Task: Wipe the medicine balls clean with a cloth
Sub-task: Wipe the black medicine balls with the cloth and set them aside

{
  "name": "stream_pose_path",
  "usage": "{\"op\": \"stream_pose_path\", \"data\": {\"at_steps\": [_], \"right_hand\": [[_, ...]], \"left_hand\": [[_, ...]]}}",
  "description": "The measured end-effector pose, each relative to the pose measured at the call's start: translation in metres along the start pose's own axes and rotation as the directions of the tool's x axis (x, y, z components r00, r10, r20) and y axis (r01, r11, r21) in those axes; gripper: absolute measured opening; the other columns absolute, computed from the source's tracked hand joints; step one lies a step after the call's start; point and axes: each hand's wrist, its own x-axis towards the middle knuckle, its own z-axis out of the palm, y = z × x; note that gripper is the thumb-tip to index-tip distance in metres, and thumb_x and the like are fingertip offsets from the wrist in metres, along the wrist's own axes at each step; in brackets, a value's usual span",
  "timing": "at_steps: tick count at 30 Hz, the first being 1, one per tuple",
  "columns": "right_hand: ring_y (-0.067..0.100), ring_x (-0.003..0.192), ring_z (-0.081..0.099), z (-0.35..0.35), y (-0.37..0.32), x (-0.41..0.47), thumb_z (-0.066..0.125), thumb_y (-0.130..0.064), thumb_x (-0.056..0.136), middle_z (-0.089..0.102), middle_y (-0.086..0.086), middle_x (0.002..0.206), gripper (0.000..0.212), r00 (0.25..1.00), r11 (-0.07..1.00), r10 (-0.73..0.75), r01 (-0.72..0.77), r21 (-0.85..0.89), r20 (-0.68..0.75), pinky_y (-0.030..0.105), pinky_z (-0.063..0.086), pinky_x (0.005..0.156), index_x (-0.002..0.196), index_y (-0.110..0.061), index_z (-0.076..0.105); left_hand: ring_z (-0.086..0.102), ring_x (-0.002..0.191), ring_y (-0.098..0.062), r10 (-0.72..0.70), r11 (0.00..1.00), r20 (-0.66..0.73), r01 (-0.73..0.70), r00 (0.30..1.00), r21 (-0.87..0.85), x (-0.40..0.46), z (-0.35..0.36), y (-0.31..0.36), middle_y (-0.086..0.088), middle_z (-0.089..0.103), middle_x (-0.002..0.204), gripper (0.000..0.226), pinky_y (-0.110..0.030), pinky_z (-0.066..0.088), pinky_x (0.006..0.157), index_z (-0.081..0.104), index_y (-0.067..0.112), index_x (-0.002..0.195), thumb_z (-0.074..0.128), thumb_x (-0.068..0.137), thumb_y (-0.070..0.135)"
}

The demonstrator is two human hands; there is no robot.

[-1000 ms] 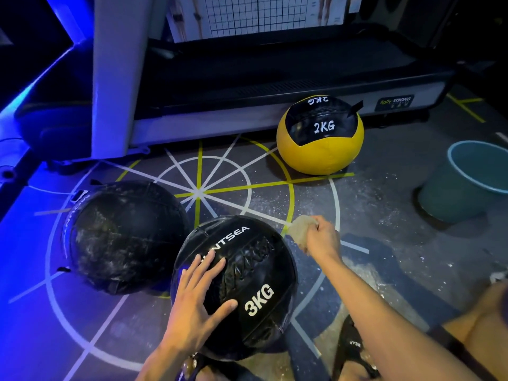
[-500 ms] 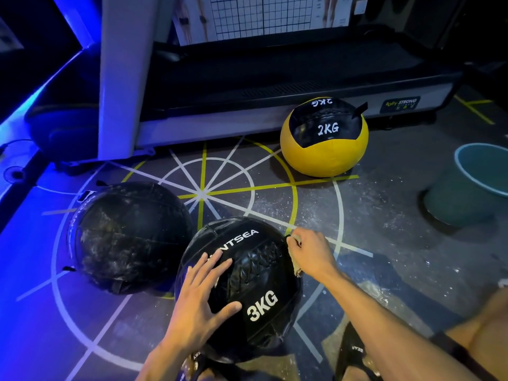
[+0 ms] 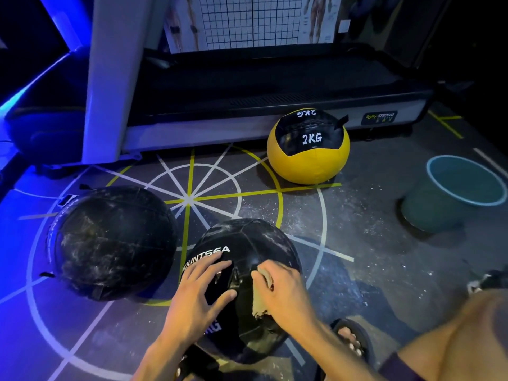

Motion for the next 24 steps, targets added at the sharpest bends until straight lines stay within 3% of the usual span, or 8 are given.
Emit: {"op": "stream_pose_path", "data": {"at_steps": [2, 5, 8, 13, 15, 17, 20, 24], "right_hand": [[0.003, 0.078, 0.065, -0.004, 0.004, -0.008, 0.063, -0.033, 0.098, 0.070, -0.014, 0.080, 0.015, 0.989, 0.970, 0.145, -0.146, 0.197, 0.020, 0.024, 0.052, 0.071, 0.088, -0.026, 0.072], [0.012, 0.077, 0.069, -0.021, 0.025, -0.013, 0.067, -0.023, 0.098, 0.077, 0.000, 0.084, 0.017, 0.864, 0.669, 0.497, -0.440, 0.599, 0.079, 0.034, 0.054, 0.070, 0.087, -0.019, 0.079], [0.016, 0.085, 0.072, -0.038, 0.039, -0.022, 0.071, -0.014, 0.094, 0.079, 0.006, 0.093, 0.012, 0.741, 0.472, 0.671, -0.424, 0.773, -0.003, 0.028, 0.056, 0.070, 0.105, -0.013, 0.075], [0.006, 0.094, 0.065, -0.025, 0.026, -0.042, 0.065, -0.013, 0.098, 0.073, -0.009, 0.109, 0.038, 0.756, 0.724, 0.612, -0.416, 0.550, -0.232, 0.023, 0.050, 0.079, 0.130, -0.033, 0.066], [0.004, 0.086, 0.059, -0.007, 0.014, -0.047, 0.059, -0.020, 0.102, 0.066, -0.014, 0.093, 0.046, 0.806, 0.771, 0.557, -0.414, 0.484, -0.199, 0.019, 0.046, 0.072, 0.141, -0.043, 0.053], [0.004, 0.114, 0.057, 0.013, 0.002, -0.054, 0.054, -0.023, 0.105, 0.062, -0.016, 0.123, 0.049, 0.880, 0.830, 0.458, -0.373, 0.414, -0.125, 0.009, 0.042, 0.088, 0.143, -0.050, 0.039], [-0.010, 0.151, 0.001, 0.035, 0.001, -0.061, 0.044, -0.025, 0.108, 0.013, -0.029, 0.161, 0.052, 0.948, 0.941, 0.285, -0.248, 0.231, -0.143, -0.001, 0.004, 0.111, 0.154, -0.040, 0.025], [-0.004, 0.153, -0.003, 0.022, 0.028, -0.036, 0.036, -0.031, 0.110, 0.004, -0.023, 0.165, 0.054, 0.929, 0.921, 0.362, -0.346, 0.177, -0.070, 0.007, -0.005, 0.116, 0.160, -0.032, 0.018]], "left_hand": [[0.026, 0.144, 0.007, 0.008, 1.000, 0.002, -0.008, 1.000, 0.015, -0.002, 0.000, -0.001, 0.035, 0.034, 0.154, 0.058, -0.019, 0.025, 0.111, 0.053, 0.046, 0.141, 0.057, 0.089, 0.071], [0.026, 0.142, 0.008, 0.005, 1.000, -0.008, -0.005, 1.000, -0.003, -0.006, 0.000, -0.002, 0.035, 0.034, 0.154, 0.059, -0.020, 0.027, 0.110, 0.053, 0.047, 0.141, 0.056, 0.088, 0.073], [0.029, 0.141, 0.008, -0.008, 1.000, -0.028, 0.007, 1.000, -0.019, -0.009, 0.001, -0.003, 0.035, 0.037, 0.153, 0.058, -0.023, 0.029, 0.110, 0.055, 0.048, 0.139, 0.058, 0.086, 0.073], [0.032, 0.141, 0.006, -0.029, 0.999, -0.048, 0.027, 0.998, -0.040, -0.011, 0.005, 0.001, 0.036, 0.038, 0.151, 0.062, -0.022, 0.027, 0.111, 0.055, 0.046, 0.138, 0.059, 0.084, 0.075], [0.034, 0.142, 0.002, -0.039, 0.999, -0.053, 0.037, 0.998, -0.038, -0.012, 0.010, 0.004, 0.033, 0.040, 0.152, 0.067, -0.025, 0.031, 0.113, 0.053, 0.044, 0.142, 0.061, 0.083, 0.075], [0.035, 0.142, 0.001, -0.038, 0.999, -0.059, 0.036, 0.998, -0.032, -0.012, 0.015, 0.007, 0.029, 0.041, 0.153, 0.075, -0.026, 0.033, 0.114, 0.050, 0.039, 0.147, 0.061, 0.083, 0.077], [0.037, 0.141, 0.001, -0.020, 0.999, -0.057, 0.019, 0.998, -0.026, -0.013, 0.021, 0.009, 0.028, 0.042, 0.153, 0.077, -0.027, 0.035, 0.114, 0.051, 0.036, 0.148, 0.061, 0.084, 0.077], [0.040, 0.138, 0.001, 0.006, 0.999, -0.050, -0.007, 0.999, -0.035, -0.018, 0.025, 0.009, 0.030, 0.044, 0.151, 0.073, -0.033, 0.040, 0.111, 0.056, 0.037, 0.144, 0.063, 0.083, 0.078]]}}
